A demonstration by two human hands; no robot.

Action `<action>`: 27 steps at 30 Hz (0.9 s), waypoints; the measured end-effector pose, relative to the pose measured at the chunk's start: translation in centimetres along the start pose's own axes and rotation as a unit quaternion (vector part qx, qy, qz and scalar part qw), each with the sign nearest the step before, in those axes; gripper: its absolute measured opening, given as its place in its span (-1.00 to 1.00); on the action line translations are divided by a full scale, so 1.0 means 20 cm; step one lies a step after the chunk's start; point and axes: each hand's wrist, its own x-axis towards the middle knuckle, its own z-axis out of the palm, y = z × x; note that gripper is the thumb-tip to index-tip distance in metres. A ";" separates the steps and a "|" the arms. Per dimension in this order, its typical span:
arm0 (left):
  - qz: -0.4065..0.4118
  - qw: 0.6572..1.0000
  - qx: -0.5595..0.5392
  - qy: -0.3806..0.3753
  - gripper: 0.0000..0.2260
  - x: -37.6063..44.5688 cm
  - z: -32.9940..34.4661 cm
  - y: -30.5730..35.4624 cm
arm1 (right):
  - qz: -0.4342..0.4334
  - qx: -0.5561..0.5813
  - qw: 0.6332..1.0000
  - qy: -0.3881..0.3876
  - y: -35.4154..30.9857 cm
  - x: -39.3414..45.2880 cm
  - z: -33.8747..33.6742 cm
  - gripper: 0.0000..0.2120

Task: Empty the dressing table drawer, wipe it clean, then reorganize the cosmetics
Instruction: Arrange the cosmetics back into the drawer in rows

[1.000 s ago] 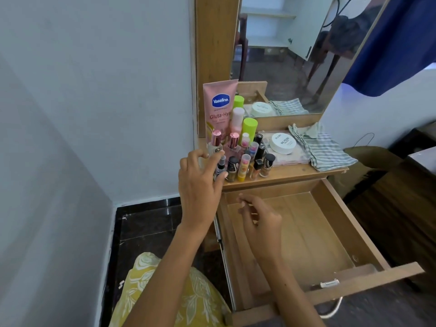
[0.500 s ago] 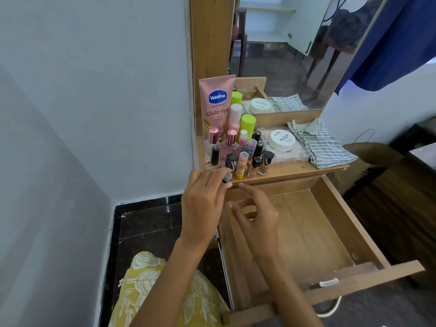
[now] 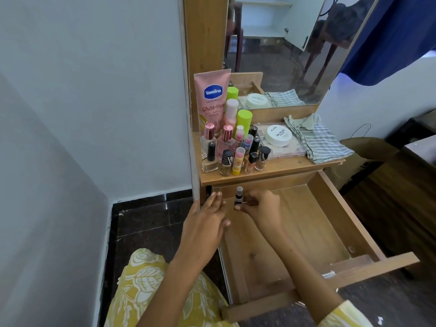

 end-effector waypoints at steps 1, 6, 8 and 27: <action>-0.002 1.000 0.016 -0.020 -0.56 0.00 0.01 -0.01 | 0.010 -0.014 1.000 -0.019 0.00 0.03 0.02 -0.72; -0.018 0.999 0.032 -0.040 -0.50 -0.01 0.05 -0.01 | 0.005 -0.053 0.995 -0.083 0.01 0.07 0.11 -0.77; -0.022 0.998 0.034 -0.039 -0.50 -0.02 0.06 -0.01 | -0.007 -0.055 0.995 -0.078 0.01 0.08 0.13 -0.82; -0.007 0.999 0.047 -0.027 -0.50 -0.02 0.03 0.02 | -0.031 -0.122 0.990 -0.068 0.01 0.12 0.19 -0.83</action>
